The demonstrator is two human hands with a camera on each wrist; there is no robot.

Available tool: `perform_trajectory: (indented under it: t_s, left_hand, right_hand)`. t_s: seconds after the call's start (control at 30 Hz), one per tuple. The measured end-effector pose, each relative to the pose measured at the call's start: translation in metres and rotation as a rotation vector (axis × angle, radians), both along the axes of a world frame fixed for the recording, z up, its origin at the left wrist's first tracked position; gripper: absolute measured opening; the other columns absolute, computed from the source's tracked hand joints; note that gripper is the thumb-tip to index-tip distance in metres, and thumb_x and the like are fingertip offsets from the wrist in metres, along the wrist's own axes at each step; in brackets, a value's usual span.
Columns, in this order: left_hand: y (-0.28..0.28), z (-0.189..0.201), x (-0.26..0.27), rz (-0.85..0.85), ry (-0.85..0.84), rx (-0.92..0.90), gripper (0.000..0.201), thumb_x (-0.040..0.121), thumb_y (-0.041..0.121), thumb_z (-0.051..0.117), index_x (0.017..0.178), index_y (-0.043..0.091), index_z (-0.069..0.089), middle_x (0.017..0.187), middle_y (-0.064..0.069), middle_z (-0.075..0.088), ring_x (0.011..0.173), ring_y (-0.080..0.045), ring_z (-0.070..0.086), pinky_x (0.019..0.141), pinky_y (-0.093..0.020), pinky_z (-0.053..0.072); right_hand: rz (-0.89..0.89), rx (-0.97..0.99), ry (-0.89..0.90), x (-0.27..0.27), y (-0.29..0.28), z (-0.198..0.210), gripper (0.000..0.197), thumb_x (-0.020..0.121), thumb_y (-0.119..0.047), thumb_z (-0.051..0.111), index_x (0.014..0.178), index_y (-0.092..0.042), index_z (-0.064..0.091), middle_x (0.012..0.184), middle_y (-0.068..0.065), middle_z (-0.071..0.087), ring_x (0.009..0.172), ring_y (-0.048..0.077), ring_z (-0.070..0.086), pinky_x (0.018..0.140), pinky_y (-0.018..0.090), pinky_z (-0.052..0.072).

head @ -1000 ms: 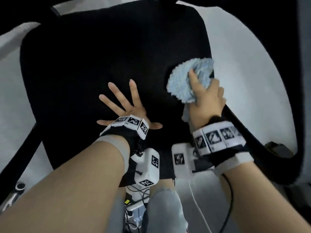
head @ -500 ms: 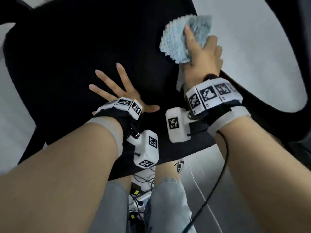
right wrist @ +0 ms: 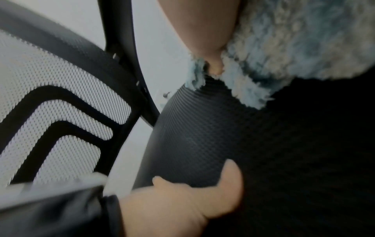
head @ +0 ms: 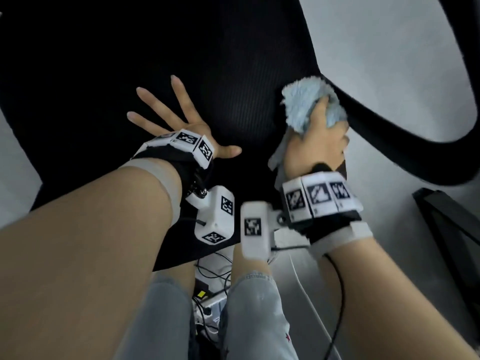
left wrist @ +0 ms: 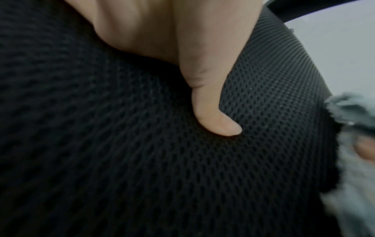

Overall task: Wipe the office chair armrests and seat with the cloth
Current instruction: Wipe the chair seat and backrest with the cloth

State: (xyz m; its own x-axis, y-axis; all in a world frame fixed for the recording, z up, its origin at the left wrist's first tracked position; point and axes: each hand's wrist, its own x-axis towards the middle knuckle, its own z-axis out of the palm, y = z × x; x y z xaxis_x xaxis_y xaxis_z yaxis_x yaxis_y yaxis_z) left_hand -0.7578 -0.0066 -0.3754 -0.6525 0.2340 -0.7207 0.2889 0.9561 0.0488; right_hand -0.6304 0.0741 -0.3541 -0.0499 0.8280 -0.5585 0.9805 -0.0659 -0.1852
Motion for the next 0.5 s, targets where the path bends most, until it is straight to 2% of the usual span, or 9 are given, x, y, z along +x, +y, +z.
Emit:
perform_trajectory:
  t_s: [0.1,0.2,0.3,0.37,0.43,0.47,0.5]
  left_hand:
    - [0.005,0.006,0.002,0.068,0.0,0.031,0.144,0.042,0.07,0.072,0.14,0.029,-0.026,0.148,-0.024,-0.031,0.132,-0.053,-0.026,0.096,-0.077,-0.006]
    - [0.004,0.009,-0.001,0.094,-0.045,0.064,0.139,0.05,0.067,0.072,0.138,0.031,-0.03,0.145,-0.022,-0.038,0.13,-0.052,-0.03,0.097,-0.076,-0.004]
    - [-0.008,0.013,-0.001,0.113,-0.097,0.159,0.136,0.054,0.059,0.075,0.136,0.036,-0.03,0.144,-0.016,-0.042,0.132,-0.045,-0.034,0.1,-0.075,0.002]
    - [-0.028,0.017,-0.002,0.149,-0.063,0.249,0.136,0.054,0.049,0.08,0.138,0.037,-0.027,0.146,-0.012,-0.04,0.136,-0.036,-0.032,0.104,-0.073,0.0]
    - [-0.06,0.021,-0.008,0.252,0.017,0.234,0.138,0.052,0.043,0.083,0.14,0.037,-0.023,0.147,-0.014,-0.037,0.139,-0.03,-0.029,0.108,-0.065,-0.005]
    - [-0.078,0.023,-0.013,0.327,0.047,0.193,0.139,0.051,0.043,0.084,0.14,0.038,-0.022,0.148,-0.014,-0.036,0.139,-0.028,-0.028,0.109,-0.062,-0.005]
    - [-0.096,0.025,-0.017,0.393,0.056,0.15,0.138,0.05,0.044,0.084,0.14,0.038,-0.021,0.149,-0.013,-0.035,0.14,-0.027,-0.027,0.11,-0.061,-0.004]
  right_hand:
    - [0.159,0.031,0.008,0.0,0.008,0.002,0.071,0.088,-0.026,0.049,0.146,-0.032,0.009,0.147,0.021,0.018,0.127,0.037,0.031,0.107,0.048,0.03]
    - [0.304,-0.017,-0.046,0.031,0.004,0.01,0.075,0.086,-0.022,0.052,0.146,-0.033,0.009,0.14,0.02,0.026,0.121,0.038,0.033,0.102,0.047,0.031]
    - [0.315,0.001,-0.075,0.044,-0.002,0.011,0.074,0.087,-0.023,0.052,0.146,-0.034,0.009,0.135,0.019,0.031,0.118,0.037,0.034,0.1,0.047,0.032]
    - [0.252,-0.032,-0.08,0.036,-0.003,0.013,0.072,0.088,-0.024,0.05,0.146,-0.034,0.008,0.14,0.019,0.026,0.122,0.038,0.032,0.105,0.047,0.03]
    - [0.15,-0.044,-0.066,0.013,-0.001,0.012,0.071,0.089,-0.025,0.047,0.147,-0.034,0.007,0.146,0.018,0.019,0.129,0.037,0.027,0.109,0.048,0.027]
    - [0.148,-0.054,-0.06,-0.005,-0.002,0.012,0.07,0.09,-0.027,0.047,0.146,-0.034,0.006,0.148,0.018,0.017,0.13,0.037,0.026,0.109,0.048,0.026]
    - [0.219,-0.064,-0.065,-0.027,-0.007,0.01,0.069,0.09,-0.027,0.047,0.146,-0.034,0.006,0.148,0.018,0.016,0.129,0.038,0.026,0.107,0.049,0.026]
